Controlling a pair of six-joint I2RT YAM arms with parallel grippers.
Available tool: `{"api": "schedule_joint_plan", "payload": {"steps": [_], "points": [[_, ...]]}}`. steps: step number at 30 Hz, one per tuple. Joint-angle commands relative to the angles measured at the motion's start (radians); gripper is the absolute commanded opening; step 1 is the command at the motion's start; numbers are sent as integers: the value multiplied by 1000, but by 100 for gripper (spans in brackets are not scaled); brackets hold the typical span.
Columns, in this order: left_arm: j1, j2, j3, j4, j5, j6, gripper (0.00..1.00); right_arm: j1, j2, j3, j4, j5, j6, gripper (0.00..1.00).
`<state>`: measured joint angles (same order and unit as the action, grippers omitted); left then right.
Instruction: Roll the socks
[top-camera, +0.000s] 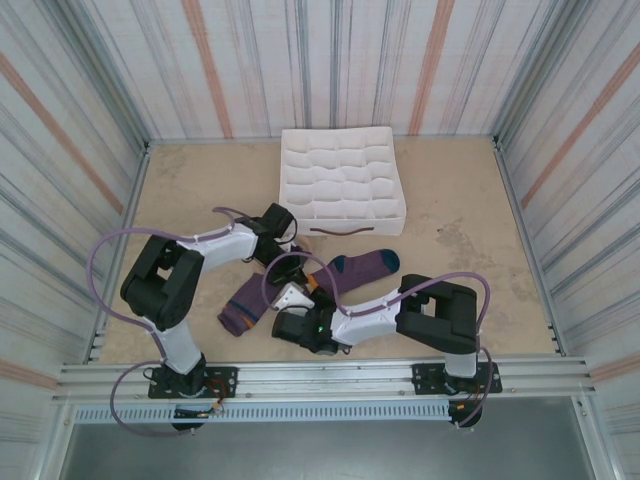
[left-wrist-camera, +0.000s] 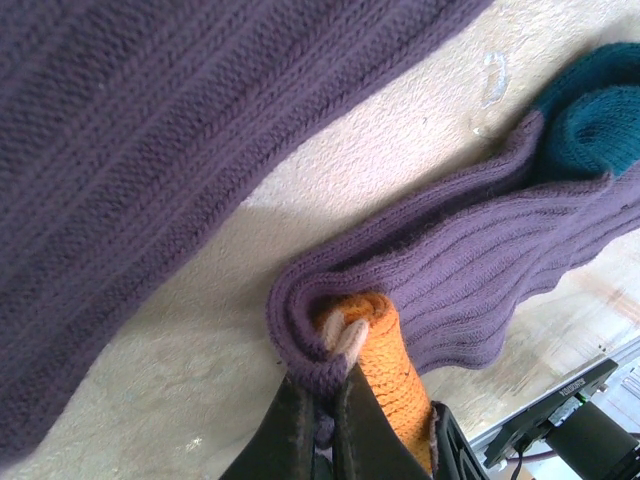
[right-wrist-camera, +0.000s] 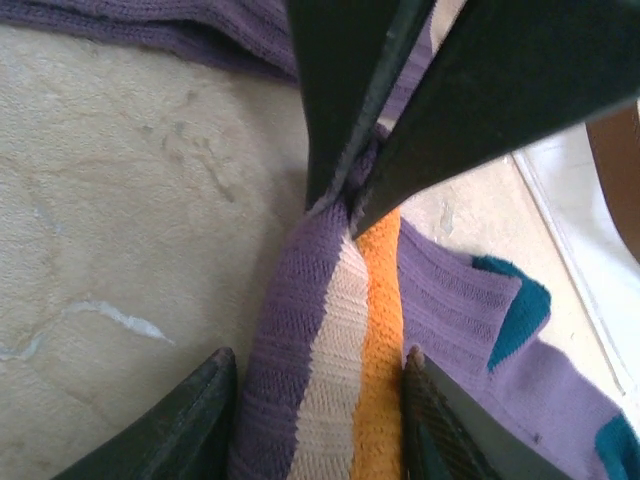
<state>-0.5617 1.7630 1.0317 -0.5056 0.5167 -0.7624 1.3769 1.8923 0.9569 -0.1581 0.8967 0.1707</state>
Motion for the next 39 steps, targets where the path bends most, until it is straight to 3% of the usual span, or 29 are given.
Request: {"api": "schedule_joint_plan", "payload": {"steps": [1,7,9,12,15,25,39], "points": [[7,-24,-12,-28,27,15,0,4,37,26,-14,22,-32,36],[18,-34,-17,-19,41,15,2,-14,22,12,-23,-26,-4,4],[36,-47,-33,-2,60,10,17,-27,-20,-24,2,-88,2,0],[65,-84,-69,39,73,-9,49,-54,-81,-66,20,-155,9,0],[77,-119,-94,84,81,-33,62,-95,-123,-102,41,-239,13,0],[82,-204,-130,198,98,-114,68,-222,-267,-208,81,-464,36,0],[80,-198,-116,193,94,-117,66,-589,-560,-502,323,-1043,356,0]]}}
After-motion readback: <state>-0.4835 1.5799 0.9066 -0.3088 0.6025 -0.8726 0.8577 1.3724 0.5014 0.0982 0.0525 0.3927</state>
